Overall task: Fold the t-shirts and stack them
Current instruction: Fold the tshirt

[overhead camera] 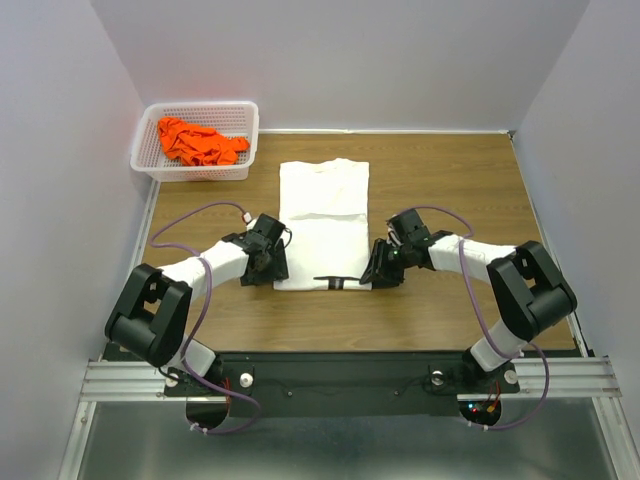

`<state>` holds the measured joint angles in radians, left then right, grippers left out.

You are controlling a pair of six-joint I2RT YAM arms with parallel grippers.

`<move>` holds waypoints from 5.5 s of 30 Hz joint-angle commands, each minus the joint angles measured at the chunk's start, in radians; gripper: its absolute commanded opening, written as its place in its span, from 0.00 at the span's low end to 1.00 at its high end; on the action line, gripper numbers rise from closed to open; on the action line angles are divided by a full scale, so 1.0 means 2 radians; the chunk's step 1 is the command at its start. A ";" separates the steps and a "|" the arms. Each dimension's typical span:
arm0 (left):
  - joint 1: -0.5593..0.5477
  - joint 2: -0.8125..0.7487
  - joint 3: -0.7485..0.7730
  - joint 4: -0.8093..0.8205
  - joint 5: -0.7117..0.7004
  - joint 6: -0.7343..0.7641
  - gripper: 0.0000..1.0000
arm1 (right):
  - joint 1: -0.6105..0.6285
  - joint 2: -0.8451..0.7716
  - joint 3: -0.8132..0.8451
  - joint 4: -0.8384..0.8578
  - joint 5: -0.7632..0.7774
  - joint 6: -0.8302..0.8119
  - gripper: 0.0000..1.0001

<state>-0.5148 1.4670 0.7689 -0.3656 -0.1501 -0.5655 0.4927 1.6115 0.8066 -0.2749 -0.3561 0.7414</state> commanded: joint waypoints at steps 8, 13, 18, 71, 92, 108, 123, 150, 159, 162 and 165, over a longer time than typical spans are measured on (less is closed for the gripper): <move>-0.001 -0.003 -0.009 -0.020 0.050 0.007 0.77 | 0.005 0.016 -0.013 -0.007 0.017 -0.006 0.43; -0.007 0.003 -0.008 -0.018 0.073 0.011 0.78 | 0.005 0.020 -0.011 -0.012 0.020 -0.008 0.42; -0.010 0.001 -0.016 -0.012 0.089 0.009 0.76 | 0.004 0.018 -0.016 -0.017 0.022 -0.009 0.41; -0.026 -0.095 0.208 -0.185 0.082 0.014 0.00 | -0.012 0.024 0.487 -0.466 0.149 -0.222 0.01; 0.037 0.059 0.206 -0.006 0.041 0.058 0.00 | -0.041 0.219 0.561 -0.324 0.141 -0.262 0.01; 0.042 0.117 0.233 0.034 -0.010 0.091 0.04 | -0.042 0.234 0.512 -0.242 0.171 -0.226 0.09; 0.040 0.090 0.254 0.069 0.034 0.111 0.04 | -0.043 0.136 0.445 -0.225 0.223 -0.186 0.00; 0.040 0.135 0.264 0.096 -0.018 0.126 0.46 | -0.043 0.099 0.371 -0.170 0.246 -0.154 0.41; 0.025 0.037 0.224 0.093 -0.013 0.114 0.83 | -0.014 0.056 0.354 -0.134 0.119 -0.172 0.40; 0.005 0.025 0.204 0.092 0.001 0.113 0.68 | -0.009 0.072 0.341 -0.116 0.077 -0.167 0.38; -0.009 0.031 0.183 0.097 0.015 0.104 0.54 | -0.009 0.094 0.335 -0.097 0.074 -0.167 0.36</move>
<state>-0.4942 1.5173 1.1915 -0.1711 -0.1562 -0.3397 0.4671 1.7481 1.5089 -0.5480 -0.1307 0.4129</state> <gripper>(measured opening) 0.585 0.376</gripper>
